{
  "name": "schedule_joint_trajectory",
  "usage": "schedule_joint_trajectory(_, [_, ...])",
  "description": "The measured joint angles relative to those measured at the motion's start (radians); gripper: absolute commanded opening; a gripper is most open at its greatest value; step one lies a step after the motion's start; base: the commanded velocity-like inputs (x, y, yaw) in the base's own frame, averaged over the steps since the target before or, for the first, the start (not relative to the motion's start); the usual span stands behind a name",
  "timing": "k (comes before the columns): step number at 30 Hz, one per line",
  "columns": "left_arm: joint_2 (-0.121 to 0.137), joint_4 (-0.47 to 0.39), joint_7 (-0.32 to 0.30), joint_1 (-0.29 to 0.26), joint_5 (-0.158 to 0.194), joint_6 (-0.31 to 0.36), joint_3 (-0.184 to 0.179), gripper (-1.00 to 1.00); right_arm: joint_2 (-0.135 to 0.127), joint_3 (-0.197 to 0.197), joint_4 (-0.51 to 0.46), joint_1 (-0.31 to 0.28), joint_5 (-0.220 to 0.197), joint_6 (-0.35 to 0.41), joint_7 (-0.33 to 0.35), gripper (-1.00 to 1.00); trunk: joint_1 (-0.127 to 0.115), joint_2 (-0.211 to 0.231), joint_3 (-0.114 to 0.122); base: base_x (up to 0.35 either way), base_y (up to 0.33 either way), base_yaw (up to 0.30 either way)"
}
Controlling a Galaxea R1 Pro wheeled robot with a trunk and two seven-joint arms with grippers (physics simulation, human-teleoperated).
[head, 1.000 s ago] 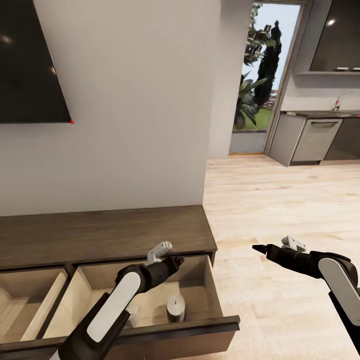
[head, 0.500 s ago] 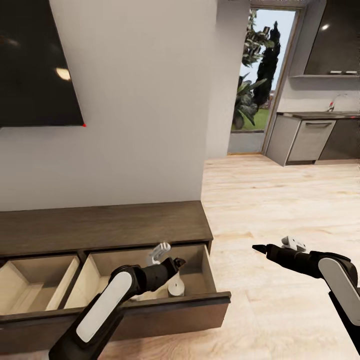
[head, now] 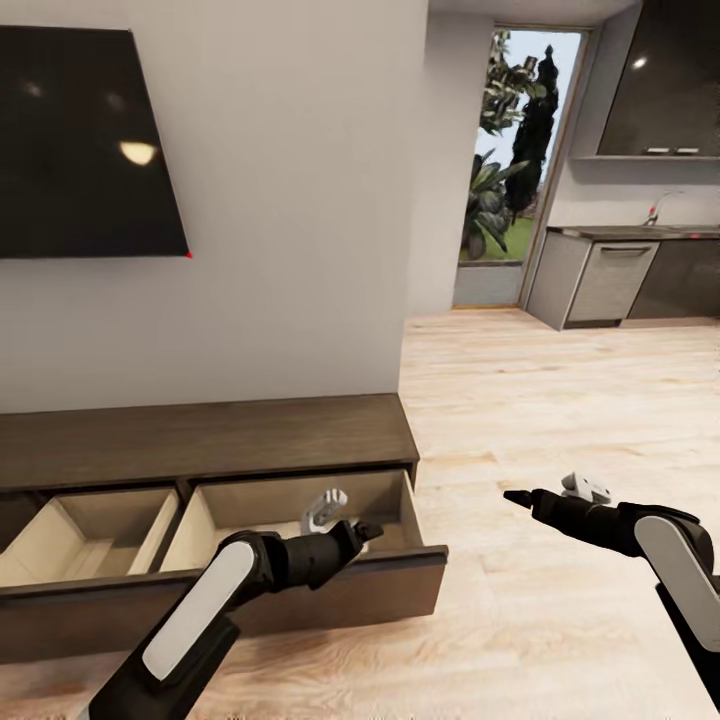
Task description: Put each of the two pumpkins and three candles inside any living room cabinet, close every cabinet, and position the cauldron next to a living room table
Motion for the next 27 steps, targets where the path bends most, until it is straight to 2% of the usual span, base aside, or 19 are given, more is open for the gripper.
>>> schedule_joint_trajectory(8, [0.015,0.001,-0.009,0.000,0.009,0.013,0.001,1.00,0.001,0.005,0.002,0.000,0.009,0.004,-0.006,1.00,-0.030,0.056,0.028,-0.214,0.000,0.034])
schedule_joint_trajectory(21, [0.016,0.003,-0.009,0.000,0.010,0.014,0.001,1.00,0.005,0.010,0.003,-0.001,0.009,0.006,-0.012,1.00,-0.080,0.147,0.076,-0.293,0.000,0.233])
schedule_joint_trajectory(27, [0.016,0.006,-0.009,0.000,0.010,0.014,0.016,1.00,0.005,0.011,0.003,-0.001,0.009,0.006,-0.012,1.00,-0.081,0.147,0.080,-0.237,0.000,0.251])
